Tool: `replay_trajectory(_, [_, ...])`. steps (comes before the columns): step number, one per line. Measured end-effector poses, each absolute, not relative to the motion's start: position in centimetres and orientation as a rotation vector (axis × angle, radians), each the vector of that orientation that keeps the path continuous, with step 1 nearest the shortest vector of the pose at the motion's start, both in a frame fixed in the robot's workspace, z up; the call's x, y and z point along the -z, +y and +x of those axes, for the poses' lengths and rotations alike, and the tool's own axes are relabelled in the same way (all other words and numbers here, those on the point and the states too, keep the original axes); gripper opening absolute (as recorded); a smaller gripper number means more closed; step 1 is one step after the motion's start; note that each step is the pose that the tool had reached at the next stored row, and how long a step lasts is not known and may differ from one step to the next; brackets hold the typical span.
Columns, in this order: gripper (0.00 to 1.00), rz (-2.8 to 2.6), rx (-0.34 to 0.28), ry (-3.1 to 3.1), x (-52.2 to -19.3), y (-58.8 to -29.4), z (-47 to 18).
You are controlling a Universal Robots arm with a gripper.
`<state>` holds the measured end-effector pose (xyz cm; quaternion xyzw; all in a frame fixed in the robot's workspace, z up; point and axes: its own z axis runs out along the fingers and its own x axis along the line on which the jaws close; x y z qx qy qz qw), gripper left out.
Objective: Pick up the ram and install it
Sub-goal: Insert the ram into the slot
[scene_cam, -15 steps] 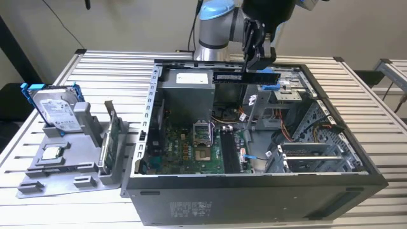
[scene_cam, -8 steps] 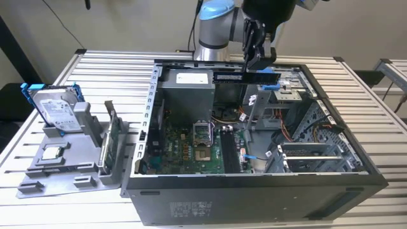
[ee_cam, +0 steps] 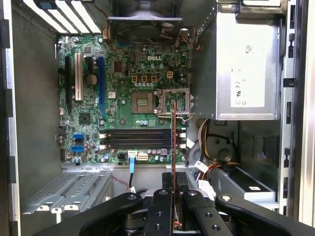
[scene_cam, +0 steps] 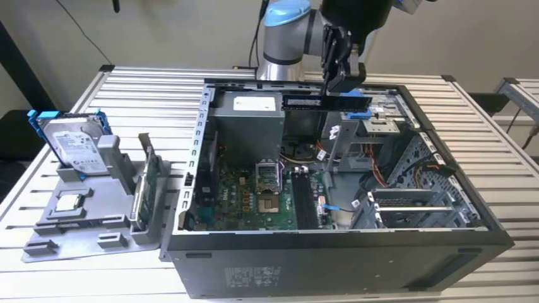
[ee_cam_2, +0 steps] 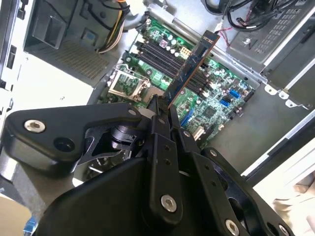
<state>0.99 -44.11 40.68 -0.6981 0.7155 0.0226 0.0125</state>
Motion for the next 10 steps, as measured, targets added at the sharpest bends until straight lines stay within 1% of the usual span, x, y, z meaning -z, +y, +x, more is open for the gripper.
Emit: replay_trajectory(10, [0.15,-2.103,-0.069,2.297,-40.68,-44.11,1.00])
